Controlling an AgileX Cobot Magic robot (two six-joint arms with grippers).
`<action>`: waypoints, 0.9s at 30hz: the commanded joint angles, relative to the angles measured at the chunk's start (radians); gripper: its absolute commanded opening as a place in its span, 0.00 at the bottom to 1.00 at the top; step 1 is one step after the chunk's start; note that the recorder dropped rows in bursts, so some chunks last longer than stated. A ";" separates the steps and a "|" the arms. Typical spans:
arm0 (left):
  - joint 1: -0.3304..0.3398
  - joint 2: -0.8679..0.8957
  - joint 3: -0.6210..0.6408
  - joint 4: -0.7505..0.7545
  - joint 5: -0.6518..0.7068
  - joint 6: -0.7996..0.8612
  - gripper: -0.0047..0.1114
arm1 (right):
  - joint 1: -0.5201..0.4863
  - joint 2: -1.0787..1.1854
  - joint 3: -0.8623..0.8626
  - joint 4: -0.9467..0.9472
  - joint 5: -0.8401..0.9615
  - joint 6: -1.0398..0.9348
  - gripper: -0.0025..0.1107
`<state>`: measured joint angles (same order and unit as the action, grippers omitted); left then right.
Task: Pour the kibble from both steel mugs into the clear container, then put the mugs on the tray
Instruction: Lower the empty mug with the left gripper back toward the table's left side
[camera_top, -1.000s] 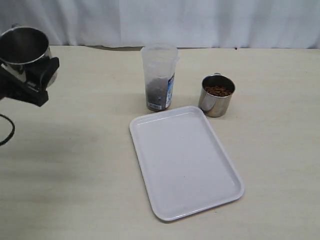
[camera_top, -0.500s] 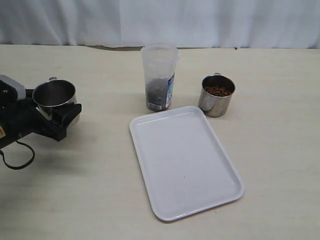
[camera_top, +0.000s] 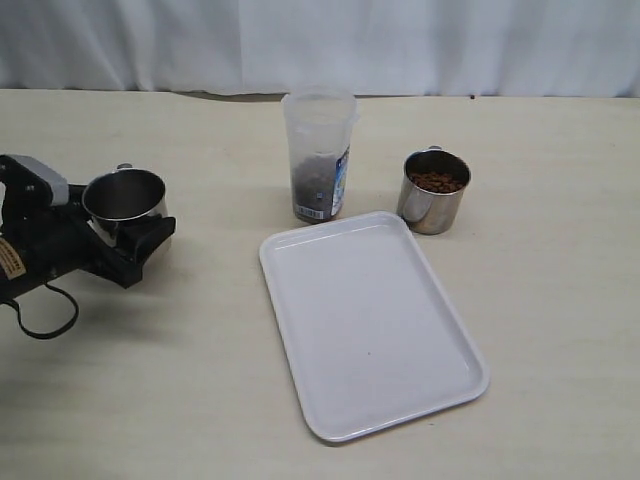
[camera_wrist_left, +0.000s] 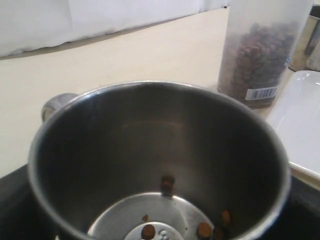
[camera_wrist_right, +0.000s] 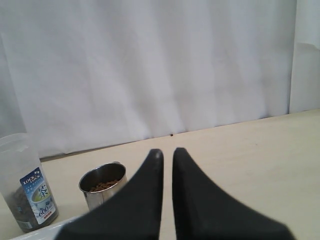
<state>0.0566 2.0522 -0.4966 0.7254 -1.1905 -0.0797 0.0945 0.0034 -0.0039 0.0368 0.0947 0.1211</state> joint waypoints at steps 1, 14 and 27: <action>0.001 0.064 -0.036 0.000 -0.022 -0.033 0.04 | 0.002 -0.003 0.004 0.000 -0.002 -0.005 0.07; 0.001 0.097 -0.047 0.000 0.014 -0.026 0.04 | 0.002 -0.003 0.004 0.000 -0.002 -0.005 0.07; 0.001 0.141 -0.079 0.049 -0.027 -0.032 0.20 | 0.002 -0.003 0.004 0.000 -0.002 -0.005 0.07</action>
<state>0.0566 2.1851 -0.5718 0.7543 -1.1986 -0.1028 0.0945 0.0034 -0.0039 0.0368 0.0947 0.1211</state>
